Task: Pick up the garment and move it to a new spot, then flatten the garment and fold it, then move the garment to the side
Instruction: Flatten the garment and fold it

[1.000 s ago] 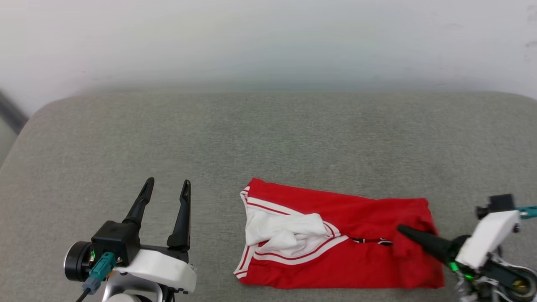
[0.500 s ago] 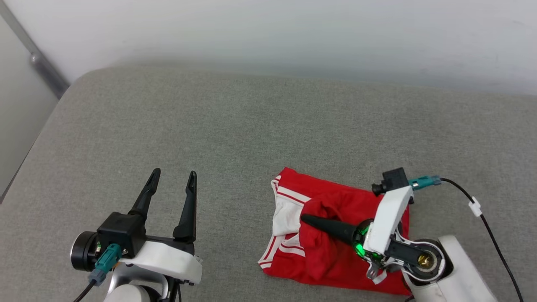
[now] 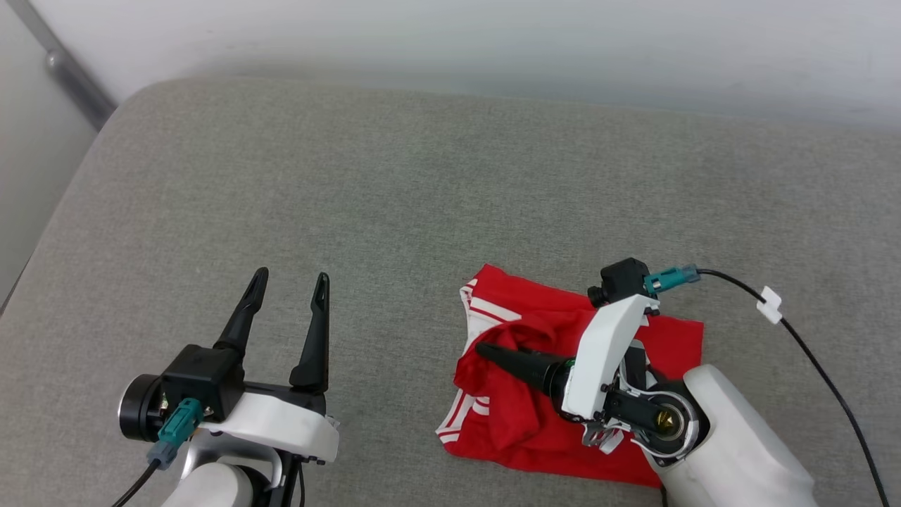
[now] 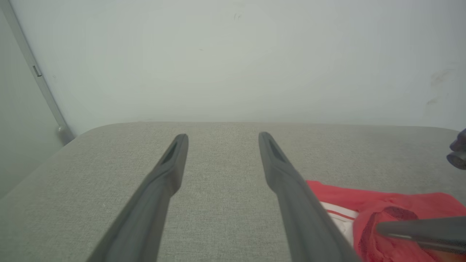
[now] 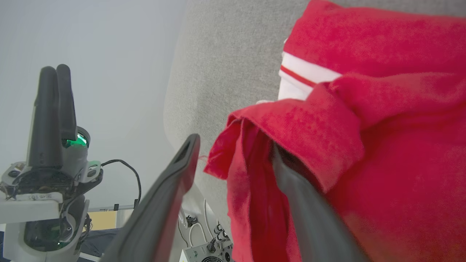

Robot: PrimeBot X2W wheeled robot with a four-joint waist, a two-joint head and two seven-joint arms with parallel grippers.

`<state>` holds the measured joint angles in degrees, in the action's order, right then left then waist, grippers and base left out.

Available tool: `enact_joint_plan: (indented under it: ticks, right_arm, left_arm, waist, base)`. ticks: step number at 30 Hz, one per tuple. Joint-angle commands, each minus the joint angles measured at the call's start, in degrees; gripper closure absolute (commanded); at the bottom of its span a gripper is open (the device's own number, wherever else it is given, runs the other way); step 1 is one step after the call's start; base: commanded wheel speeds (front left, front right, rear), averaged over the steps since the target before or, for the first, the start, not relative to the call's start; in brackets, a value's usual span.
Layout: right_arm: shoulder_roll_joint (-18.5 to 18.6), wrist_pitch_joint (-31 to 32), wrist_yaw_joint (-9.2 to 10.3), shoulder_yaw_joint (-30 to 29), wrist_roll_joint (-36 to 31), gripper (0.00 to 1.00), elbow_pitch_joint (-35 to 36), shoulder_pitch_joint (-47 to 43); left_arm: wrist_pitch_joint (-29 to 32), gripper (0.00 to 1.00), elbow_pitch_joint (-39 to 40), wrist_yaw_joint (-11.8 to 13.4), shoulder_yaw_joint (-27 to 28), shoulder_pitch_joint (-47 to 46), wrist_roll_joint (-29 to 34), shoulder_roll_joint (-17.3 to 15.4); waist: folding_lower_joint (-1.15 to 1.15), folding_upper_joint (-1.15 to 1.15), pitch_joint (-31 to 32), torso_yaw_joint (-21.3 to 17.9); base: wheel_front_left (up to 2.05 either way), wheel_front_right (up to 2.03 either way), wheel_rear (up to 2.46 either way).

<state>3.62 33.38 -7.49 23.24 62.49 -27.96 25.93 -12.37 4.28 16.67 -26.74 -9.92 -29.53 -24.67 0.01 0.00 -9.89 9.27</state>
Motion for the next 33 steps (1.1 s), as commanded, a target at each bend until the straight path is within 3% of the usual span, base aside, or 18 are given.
enact_joint_plan:
  ticks: [1, 6, 10, 15, 18, 22, 27, 33]
  right_arm:
    - [1.19, -0.58, 0.0, 1.83, -1.03, 0.0, 1.42, 1.27]
    - [5.6, -2.4, 0.0, 7.5, -6.23, 0.0, 6.55, 2.37]
    - [10.12, -7.45, 0.0, 9.39, -13.09, 0.0, 10.37, 2.37]
    - [14.0, -15.61, 0.0, 4.22, -22.58, 0.0, 11.78, -0.84]
    - [15.88, -20.22, 0.01, -3.74, -28.56, 0.0, 12.93, -4.82]
    - [15.43, -25.19, 0.01, -12.21, -34.41, 0.0, 16.04, -10.12]
    - [12.16, -31.49, 0.01, -20.57, -40.94, 0.0, 21.52, -17.34]
    - [7.04, -34.45, 0.01, -23.37, -45.8, 0.0, 28.65, -25.06]
  left_arm:
    - [-0.38, 0.0, -0.17, -0.02, 0.11, -0.61, -0.05, -0.17]
    - [-0.04, 0.0, -0.36, 0.07, -0.19, -0.14, -0.12, -0.42]
    - [0.33, 0.0, -0.4, 0.46, -0.32, 0.73, -0.21, -0.67]
    - [0.56, 0.0, -0.13, 0.95, -0.09, 1.52, -0.41, -1.05]
    - [0.98, 0.0, 0.32, 1.63, -0.08, 2.57, -0.43, -1.38]
    - [1.21, 0.0, 0.17, 2.23, 0.2, 3.64, -0.79, -1.79]
    - [0.93, 0.0, -0.71, 2.89, 0.59, 5.12, -0.88, -2.46]
    - [0.49, 0.0, -2.6, 4.15, 1.13, 7.42, -1.23, -2.66]
  waist:
    - [-0.01, 0.0, 0.56, -0.8]
    - [-0.01, 0.0, 2.17, -2.5]
    - [-0.01, 0.0, 3.53, -3.94]
    - [-0.01, 0.0, 4.48, -5.95]
    - [-0.01, 0.0, 5.41, -7.84]
    - [-0.01, 0.0, 6.74, -9.43]
    - [-0.01, 0.0, 8.4, -10.9]
    - [-0.01, 0.0, 10.71, -11.54]
  base:
    - [0.0, 0.0, 0.0]
    - [0.0, 0.0, 0.0]
    - [0.0, 0.0, 0.0]
    - [0.0, 0.0, 0.0]
    - [0.0, 0.0, 0.0]
    - [0.0, 0.0, 0.0]
    - [0.0, 0.0, 0.0]
    - [0.0, 0.0, 0.0]
